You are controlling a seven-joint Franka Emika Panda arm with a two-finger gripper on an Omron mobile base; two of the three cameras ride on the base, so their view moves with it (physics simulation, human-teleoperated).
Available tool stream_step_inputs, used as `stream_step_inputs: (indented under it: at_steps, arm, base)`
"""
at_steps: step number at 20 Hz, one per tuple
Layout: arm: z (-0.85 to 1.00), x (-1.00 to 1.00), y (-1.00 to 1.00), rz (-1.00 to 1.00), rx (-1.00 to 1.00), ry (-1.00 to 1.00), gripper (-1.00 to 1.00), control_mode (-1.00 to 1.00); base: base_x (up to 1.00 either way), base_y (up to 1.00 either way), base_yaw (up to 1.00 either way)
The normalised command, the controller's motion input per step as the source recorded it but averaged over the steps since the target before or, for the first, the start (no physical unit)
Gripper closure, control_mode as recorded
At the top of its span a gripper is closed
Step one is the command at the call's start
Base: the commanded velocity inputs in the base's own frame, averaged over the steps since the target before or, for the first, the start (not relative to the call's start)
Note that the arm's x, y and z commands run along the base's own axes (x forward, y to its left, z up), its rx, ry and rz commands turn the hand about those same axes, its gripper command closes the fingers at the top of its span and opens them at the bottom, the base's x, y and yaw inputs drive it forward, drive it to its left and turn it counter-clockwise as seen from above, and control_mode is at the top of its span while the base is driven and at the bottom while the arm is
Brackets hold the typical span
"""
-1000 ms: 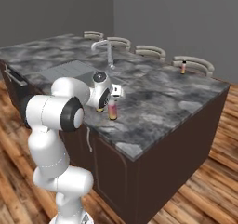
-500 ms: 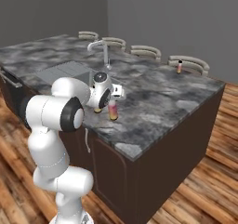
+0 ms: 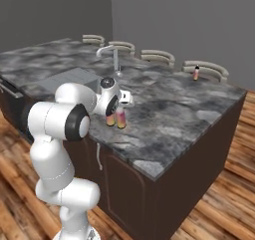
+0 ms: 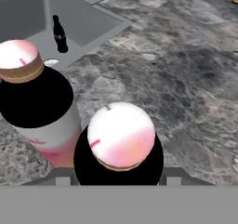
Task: Place the large bottle from the dining counter next to the other large bottle outside the sink, and place the small bottle from the dining counter next to the other small bottle inside the sink.
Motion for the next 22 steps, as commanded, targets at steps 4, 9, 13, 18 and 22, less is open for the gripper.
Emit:
stream_step_inputs:
  at_steps: [4, 9, 13, 18, 22]
  arm:
    - [0.00, 0.00, 0.00, 0.00, 0.00, 0.00, 1.00, 1.00]
    - [0.00, 0.00, 0.00, 0.00, 0.00, 0.00, 1.00, 1.00]
    - [0.00, 0.00, 0.00, 0.00, 0.00, 0.00, 1.00, 1.00]
    - [0.00, 0.00, 0.00, 0.00, 0.00, 0.00, 1.00, 1.00]
    - [0.00, 0.00, 0.00, 0.00, 0.00, 0.00, 1.00, 1.00]
  base:
    - [0.00, 0.09, -0.05]
    - [0.00, 0.06, -0.05]
    - [0.00, 0.16, -0.02]
    - [0.00, 0.22, -0.02]
    - [0.00, 0.23, -0.02]
